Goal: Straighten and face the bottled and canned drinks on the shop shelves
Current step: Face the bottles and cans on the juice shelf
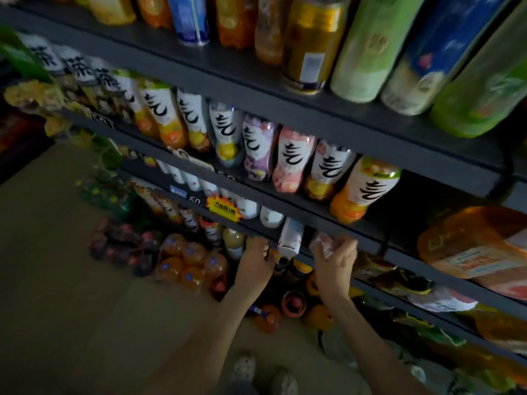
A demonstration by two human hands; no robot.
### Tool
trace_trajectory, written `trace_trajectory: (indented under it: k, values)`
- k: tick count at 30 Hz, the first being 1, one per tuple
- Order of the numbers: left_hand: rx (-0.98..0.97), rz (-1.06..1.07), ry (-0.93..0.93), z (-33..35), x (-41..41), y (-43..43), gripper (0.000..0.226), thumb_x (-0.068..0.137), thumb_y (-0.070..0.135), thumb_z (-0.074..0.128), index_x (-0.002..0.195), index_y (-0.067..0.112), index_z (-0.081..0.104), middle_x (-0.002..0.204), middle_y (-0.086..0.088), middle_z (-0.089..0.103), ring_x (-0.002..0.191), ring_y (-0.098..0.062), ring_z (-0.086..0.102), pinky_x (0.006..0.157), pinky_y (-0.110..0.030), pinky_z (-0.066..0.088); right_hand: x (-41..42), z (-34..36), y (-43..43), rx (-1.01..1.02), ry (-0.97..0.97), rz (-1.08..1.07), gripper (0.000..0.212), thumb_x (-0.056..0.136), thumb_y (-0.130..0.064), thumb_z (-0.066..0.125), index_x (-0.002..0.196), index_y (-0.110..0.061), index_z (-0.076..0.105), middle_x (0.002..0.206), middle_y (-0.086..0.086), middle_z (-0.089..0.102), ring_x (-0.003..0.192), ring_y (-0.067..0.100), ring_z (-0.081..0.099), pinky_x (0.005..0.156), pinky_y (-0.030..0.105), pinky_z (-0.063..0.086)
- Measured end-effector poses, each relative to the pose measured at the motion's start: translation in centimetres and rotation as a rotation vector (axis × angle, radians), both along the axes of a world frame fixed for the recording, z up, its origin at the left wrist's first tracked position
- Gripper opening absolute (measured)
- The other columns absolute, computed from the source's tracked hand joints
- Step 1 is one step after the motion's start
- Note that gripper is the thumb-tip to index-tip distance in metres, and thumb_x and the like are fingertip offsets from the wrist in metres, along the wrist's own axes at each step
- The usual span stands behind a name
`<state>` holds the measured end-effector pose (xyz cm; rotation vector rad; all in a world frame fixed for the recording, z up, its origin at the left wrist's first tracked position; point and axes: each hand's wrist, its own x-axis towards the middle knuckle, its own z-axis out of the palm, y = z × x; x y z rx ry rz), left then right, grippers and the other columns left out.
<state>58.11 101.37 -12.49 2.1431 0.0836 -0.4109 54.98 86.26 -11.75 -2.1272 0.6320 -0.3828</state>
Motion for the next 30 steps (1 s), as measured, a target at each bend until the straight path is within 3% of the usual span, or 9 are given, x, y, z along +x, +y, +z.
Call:
trace_trajectory:
  k: [3, 5, 9, 16, 19, 21, 25, 28, 30]
  values:
    - [-0.01, 0.03, -0.01, -4.6, 0.0, 1.8, 0.034, 0.094, 0.011, 0.053, 0.127, 0.009, 0.046, 0.104, -0.008, 0.065, 0.099, -0.023, 0.062, 0.07, -0.02, 0.041, -0.9, -6.3, 2.5, 0.069, 0.126, 0.127, 0.032, 0.089, -0.007, 0.063, 0.108, -0.002, 0.038, 0.097, 0.004, 0.043, 0.091, 0.021, 0.044, 0.065, 0.015, 0.035]
    - [-0.011, 0.031, 0.002, -8.3, 0.3, 2.7, 0.03, 0.092, 0.009, 0.053, 0.122, 0.013, 0.05, 0.097, 0.003, 0.061, 0.095, -0.016, 0.06, 0.069, -0.016, 0.039, -0.2, -10.0, 3.4, 0.227, 0.244, 0.071, 0.035, 0.088, -0.008, 0.064, 0.101, -0.007, 0.031, 0.089, 0.001, 0.043, 0.083, 0.023, 0.048, 0.054, 0.013, 0.038]
    - [-0.039, 0.002, 0.004, -15.3, 1.2, 3.6, 0.032, 0.092, 0.012, 0.053, 0.123, 0.019, 0.051, 0.11, 0.006, 0.061, 0.109, -0.016, 0.059, 0.089, -0.032, 0.05, 2.7, -16.1, 4.5, 0.468, 0.319, -0.096, 0.052, 0.084, -0.017, 0.07, 0.109, -0.007, 0.025, 0.092, 0.01, 0.051, 0.086, 0.027, 0.055, 0.056, 0.03, 0.042]
    - [-0.031, -0.184, -0.192, -20.0, 1.7, 2.3, 0.043, 0.094, 0.011, 0.048, 0.136, 0.019, 0.043, 0.131, -0.004, 0.053, 0.115, -0.022, 0.053, 0.09, -0.04, 0.047, 4.5, -19.1, 4.9, 0.421, 0.26, -0.25, 0.035, 0.09, -0.019, 0.062, 0.107, -0.01, 0.033, 0.084, -0.003, 0.049, 0.067, 0.014, 0.051, 0.04, 0.014, 0.035]
    - [0.008, -0.29, -0.252, -20.3, 2.2, 1.3, 0.064, 0.093, 0.009, 0.052, 0.147, 0.025, 0.024, 0.151, -0.003, 0.03, 0.131, -0.02, 0.038, 0.094, -0.031, 0.043, 4.1, -17.4, 5.2, 0.391, 0.257, -0.274, 0.031, 0.087, -0.019, 0.063, 0.102, -0.011, 0.037, 0.082, -0.002, 0.05, 0.066, 0.011, 0.05, 0.04, 0.012, 0.036]
    - [0.078, -0.354, -0.373, -19.9, 3.0, 0.5, 0.078, 0.089, 0.011, 0.06, 0.15, 0.028, 0.015, 0.156, -0.009, 0.018, 0.14, -0.026, 0.026, 0.1, -0.034, 0.041, 3.1, -15.5, 5.4, 0.338, 0.212, -0.259, 0.028, 0.086, -0.023, 0.064, 0.098, -0.013, 0.042, 0.083, -0.002, 0.052, 0.068, 0.009, 0.052, 0.047, 0.016, 0.039]
    - [0.089, -0.404, -0.616, -19.3, 5.1, -2.7, 0.058, 0.089, 0.031, 0.053, 0.141, 0.011, 0.038, 0.145, -0.02, 0.04, 0.134, -0.035, 0.037, 0.107, -0.048, 0.035, 1.1, -11.8, 5.5, 0.315, 0.084, -0.284, 0.023, 0.083, -0.023, 0.068, 0.086, -0.017, 0.046, 0.077, -0.003, 0.052, 0.059, -0.004, 0.05, 0.051, 0.014, 0.041]
    - [0.014, -0.385, -0.616, -18.1, 5.9, -4.2, 0.056, 0.084, 0.029, 0.058, 0.132, 0.005, 0.045, 0.133, -0.017, 0.052, 0.122, -0.031, 0.051, 0.098, -0.04, 0.047, 0.8, -10.3, 4.5, 0.381, -0.061, -0.243, 0.022, 0.083, -0.02, 0.069, 0.089, -0.026, 0.049, 0.084, -0.005, 0.057, 0.07, -0.002, 0.056, 0.064, 0.022, 0.046]
    - [-0.002, -0.364, -0.675, -17.3, 6.5, -4.7, 0.054, 0.081, 0.027, 0.06, 0.125, -0.002, 0.051, 0.122, -0.02, 0.059, 0.112, -0.033, 0.057, 0.091, -0.041, 0.052, 0.9, -10.0, 3.9, 0.434, -0.142, -0.153, 0.029, 0.084, -0.014, 0.067, 0.101, -0.029, 0.049, 0.094, -0.007, 0.058, 0.079, -0.001, 0.059, 0.067, 0.018, 0.048]
